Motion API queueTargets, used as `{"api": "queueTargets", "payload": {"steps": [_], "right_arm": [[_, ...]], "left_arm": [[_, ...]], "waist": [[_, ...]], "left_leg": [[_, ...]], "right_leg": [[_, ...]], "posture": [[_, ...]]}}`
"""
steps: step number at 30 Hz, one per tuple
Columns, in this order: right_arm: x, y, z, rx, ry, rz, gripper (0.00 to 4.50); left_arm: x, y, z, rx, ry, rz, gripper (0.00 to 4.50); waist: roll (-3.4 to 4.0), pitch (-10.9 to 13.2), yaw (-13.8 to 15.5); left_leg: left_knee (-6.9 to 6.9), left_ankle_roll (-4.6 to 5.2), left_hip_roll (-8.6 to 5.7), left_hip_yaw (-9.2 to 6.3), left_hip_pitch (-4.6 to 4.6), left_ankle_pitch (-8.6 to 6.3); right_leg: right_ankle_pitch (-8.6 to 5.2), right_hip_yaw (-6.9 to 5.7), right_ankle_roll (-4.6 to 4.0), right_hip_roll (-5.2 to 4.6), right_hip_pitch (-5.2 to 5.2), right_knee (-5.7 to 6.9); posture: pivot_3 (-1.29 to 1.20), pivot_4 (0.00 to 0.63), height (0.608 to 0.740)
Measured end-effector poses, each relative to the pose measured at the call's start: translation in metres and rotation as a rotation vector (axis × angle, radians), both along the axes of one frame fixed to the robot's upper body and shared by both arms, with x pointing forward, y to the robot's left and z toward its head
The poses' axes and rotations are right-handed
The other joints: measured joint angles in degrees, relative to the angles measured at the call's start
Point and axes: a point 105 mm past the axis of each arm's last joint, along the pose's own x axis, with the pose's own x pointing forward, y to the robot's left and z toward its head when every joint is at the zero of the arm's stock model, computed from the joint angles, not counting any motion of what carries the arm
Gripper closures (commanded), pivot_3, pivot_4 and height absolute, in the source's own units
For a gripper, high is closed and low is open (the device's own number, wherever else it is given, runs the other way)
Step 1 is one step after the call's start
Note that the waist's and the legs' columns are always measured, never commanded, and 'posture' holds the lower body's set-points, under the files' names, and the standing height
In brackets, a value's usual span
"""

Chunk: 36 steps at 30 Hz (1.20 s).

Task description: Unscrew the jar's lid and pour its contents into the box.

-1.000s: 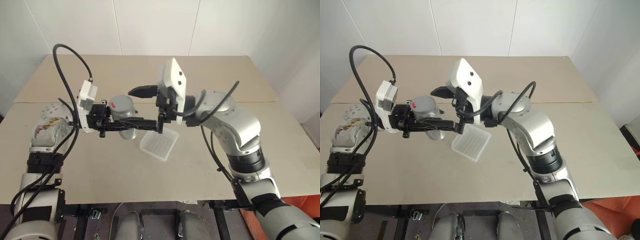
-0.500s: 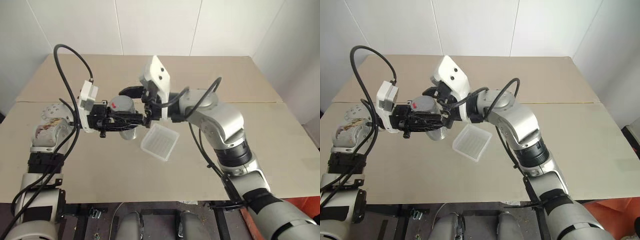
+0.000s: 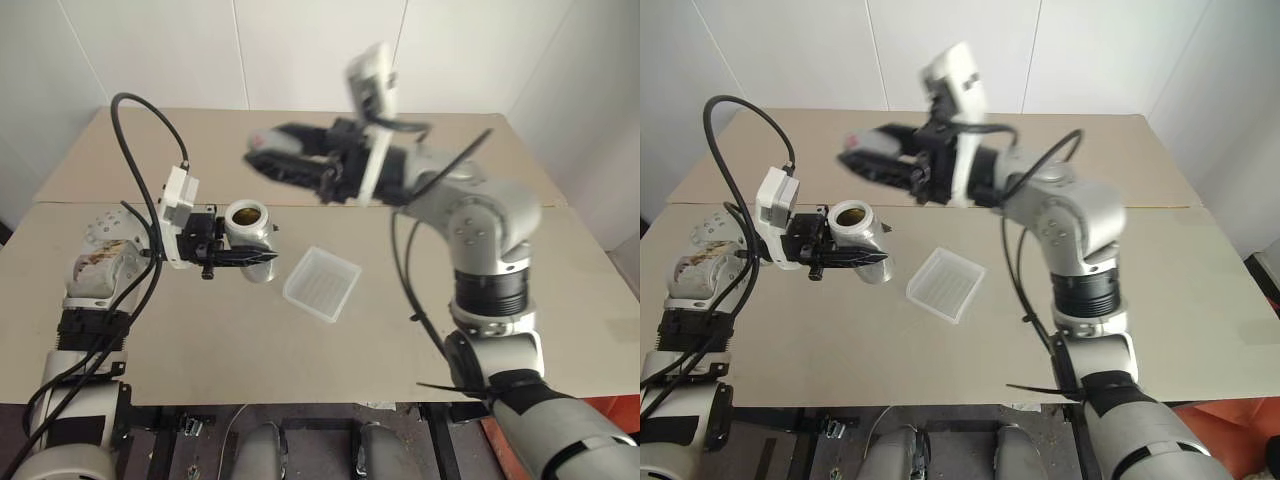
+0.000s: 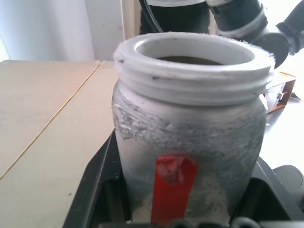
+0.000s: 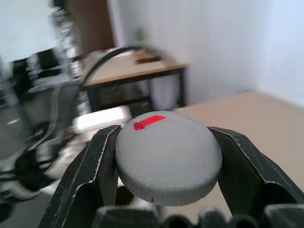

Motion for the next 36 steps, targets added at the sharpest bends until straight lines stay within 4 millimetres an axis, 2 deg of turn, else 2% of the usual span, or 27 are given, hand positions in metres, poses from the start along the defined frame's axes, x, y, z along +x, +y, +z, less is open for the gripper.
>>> {"api": "queueTargets", "payload": {"steps": [2, 5, 9, 12, 15, 17, 21, 23, 27, 30, 33, 36], "right_arm": [[0.012, -0.024, -0.022, -0.043, -0.008, -0.129, 1.74], [0.029, -0.071, -0.074, -0.168, 0.034, -0.351, 1.74], [0.029, -0.122, -0.137, -0.337, 0.097, -0.543, 1.74], [0.02, -0.136, -0.181, -0.414, 0.196, -0.572, 1.74], [0.014, -0.132, -0.2, -0.454, 0.248, -0.533, 0.77], [0.013, -0.133, -0.203, -0.475, 0.262, -0.516, 0.13], [0.008, -0.137, -0.2, -0.508, 0.297, -0.476, 0.05], [0.003, -0.138, -0.187, -0.498, 0.312, -0.433, 0.05], [-0.017, -0.13, -0.135, -0.432, 0.347, -0.243, 0.05], [-0.039, -0.113, -0.102, -0.417, 0.345, -0.05, 0.05], [-0.049, -0.105, -0.1, -0.44, 0.368, 0.046, 0.05], [-0.051, -0.099, -0.096, -0.462, 0.357, 0.082, 0.05]], "left_arm": [[0.002, 0.0, -0.001, -0.005, -0.002, 0.017, 2.57], [0.005, 0.002, -0.004, -0.011, -0.001, 0.064, 2.57], [0.015, 0.003, -0.003, -0.031, -0.047, 0.161, 2.57], [0.024, 0.003, -0.002, -0.06, -0.081, 0.252, 2.57], [0.032, -0.002, -0.002, -0.065, -0.121, 0.321, 2.57], [0.035, -0.005, -0.002, -0.042, -0.166, 0.359, 2.57], [0.042, -0.012, -0.004, 0.02, -0.313, 0.442, 2.57], [0.048, -0.015, -0.006, 0.099, -0.471, 0.494, 2.57], [0.064, -0.024, -0.009, 0.348, -0.977, 0.53, 2.57], [0.065, -0.049, 0.01, 0.459, -1.491, 0.406, 2.57], [0.063, -0.077, 0.019, 0.473, -1.917, 0.211, 2.57], [0.058, -0.095, 0.004, 0.395, -2.118, 0.041, 2.57]], "waist": [[0.0, 0.0, 0.1], [0.0, 0.0, 0.1], [-0.01, 0.0, 0.1], [-0.01, 0.0, -0.4], [-0.01, 0.0, -0.8], [-0.01, 0.0, -0.6], [-0.01, 0.0, -0.1], [-0.01, 0.0, 0.3], [-0.02, 0.0, 1.1], [-0.04, 0.0, 1.3], [-0.04, 0.0, 1.9], [-0.03, 0.0, 2.0]], "left_leg": [[-0.01, 0.0, -0.01, 0.0, -0.01, 0.0], [-0.01, 0.0, -0.04, 0.04, -0.03, 0.0], [-0.01, 0.0, -0.02, 0.03, 0.0, 0.0], [0.01, 0.0, -0.03, 0.05, 0.07, 0.01], [0.0, -0.01, -0.02, 0.05, 0.15, 0.01], [-0.01, -0.01, -0.03, 0.04, 0.15, 0.01], [0.01, 0.01, -0.06, 0.06, 0.1, 0.0], [0.0, 0.01, -0.06, 0.07, 0.1, -0.01], [0.0, 0.02, -0.06, 0.04, 0.1, -0.01], [0.0, 0.07, -0.04, 0.0, 0.06, -0.04], [0.03, 0.15, -0.14, 0.05, -0.04, -0.09], [0.03, 0.2, -0.17, 0.15, -0.05, -0.12]], "right_leg": [[0.0, 0.01, 0.01, 0.0, -0.01, -0.03], [0.0, 0.06, 0.01, -0.02, -0.06, -0.05], [-0.01, 0.06, 0.01, 0.0, -0.05, -0.06], [0.0, 0.16, 0.0, 0.01, -0.04, 0.0], [0.02, 0.25, -0.01, 0.07, -0.03, 0.02], [0.01, 0.24, 0.0, 0.06, -0.02, 0.0], [0.02, 0.23, 0.01, 0.02, 0.0, -0.07], [0.02, 0.22, 0.01, 0.02, 0.0, -0.09], [0.08, 0.15, -0.05, 0.01, 0.03, -0.13], [0.11, 0.03, -0.03, -0.05, 0.1, -0.24], [0.15, 0.01, 0.09, -0.17, 0.08, -0.29], [0.15, 0.07, 0.16, -0.22, 0.01, -0.25]], "posture": [[0.0, 0.15, 0.74], [0.0, 0.15, 0.74], [0.0, 0.15, 0.74], [0.0, 0.15, 0.74], [0.0, 0.15, 0.74], [0.0, 0.15, 0.74], [0.0, 0.15, 0.74], [0.0, 0.15, 0.74], [0.0, 0.15, 0.74], [0.0, 0.15, 0.74], [0.0, 0.15, 0.74], [0.0, 0.15, 0.74]]}}
